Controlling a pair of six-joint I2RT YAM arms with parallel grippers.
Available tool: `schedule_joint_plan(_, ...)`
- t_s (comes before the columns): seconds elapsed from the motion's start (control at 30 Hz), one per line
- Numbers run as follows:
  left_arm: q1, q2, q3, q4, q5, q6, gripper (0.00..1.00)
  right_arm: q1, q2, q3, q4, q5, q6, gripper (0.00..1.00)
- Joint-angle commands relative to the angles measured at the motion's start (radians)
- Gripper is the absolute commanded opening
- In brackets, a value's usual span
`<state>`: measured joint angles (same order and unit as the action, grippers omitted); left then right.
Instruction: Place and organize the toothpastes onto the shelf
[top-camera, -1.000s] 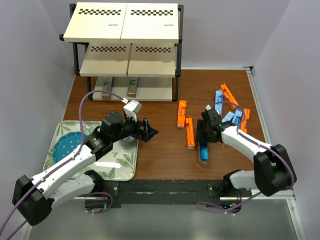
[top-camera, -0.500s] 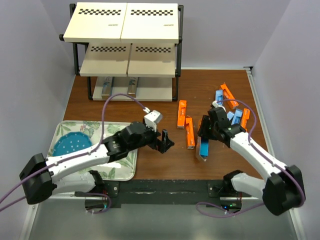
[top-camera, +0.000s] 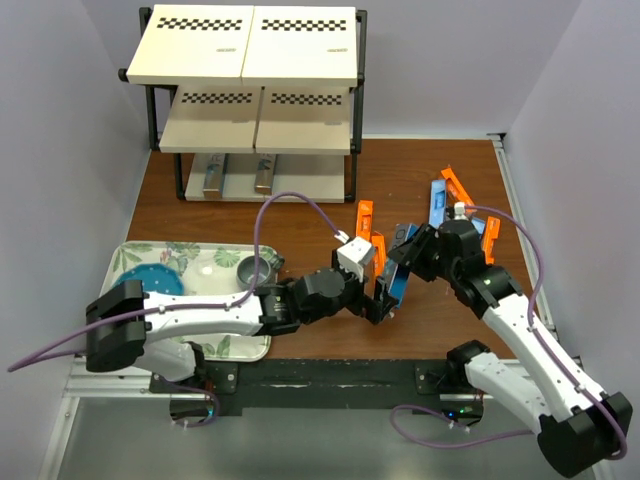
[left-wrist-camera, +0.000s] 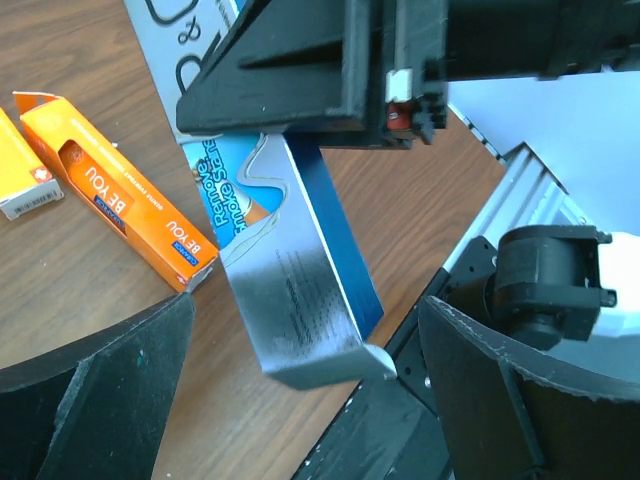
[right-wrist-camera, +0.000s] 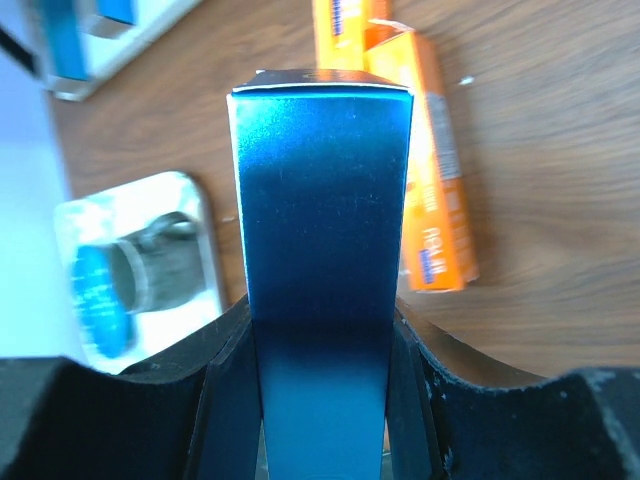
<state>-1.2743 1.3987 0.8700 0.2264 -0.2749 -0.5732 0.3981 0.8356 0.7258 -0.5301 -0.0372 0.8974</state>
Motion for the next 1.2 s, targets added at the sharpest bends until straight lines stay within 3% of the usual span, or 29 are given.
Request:
schedule_joint_plan(0.0,-0.033,0.029,0.070,0.021,-0.167,-0.048,1.00,-0.004,-0.050,0.032,0.038,-0.058,0.132,0.36)
schedule_joint_plan(0.23,-0.053,0.083,0.109,-0.019,-0.239,-0.089,0.99,-0.004,-0.066,0.009,0.082,-0.099,0.166,0.36)
schedule_joint_plan(0.43,-0.062,0.134,0.150,-0.025,-0.227,-0.109,0.90,-0.004,-0.069,-0.008,0.108,-0.121,0.179,0.37)
schedule_joint_plan(0.67,-0.063,0.125,0.143,-0.038,-0.273,-0.134,0.60,-0.004,-0.072,-0.012,0.110,-0.121,0.170,0.38)
schedule_joint_plan(0.77,-0.063,0.117,0.138,-0.053,-0.293,-0.146,0.52,-0.002,-0.070,-0.019,0.114,-0.125,0.166,0.40)
schedule_joint_plan(0.83,-0.063,0.111,0.136,-0.065,-0.306,-0.154,0.49,-0.001,-0.069,-0.022,0.119,-0.125,0.160,0.43)
schedule_joint_plan(1.17,-0.062,0.060,0.101,-0.162,-0.425,-0.159,0.38,0.048,-0.087,0.047,0.052,-0.035,0.046,0.81)
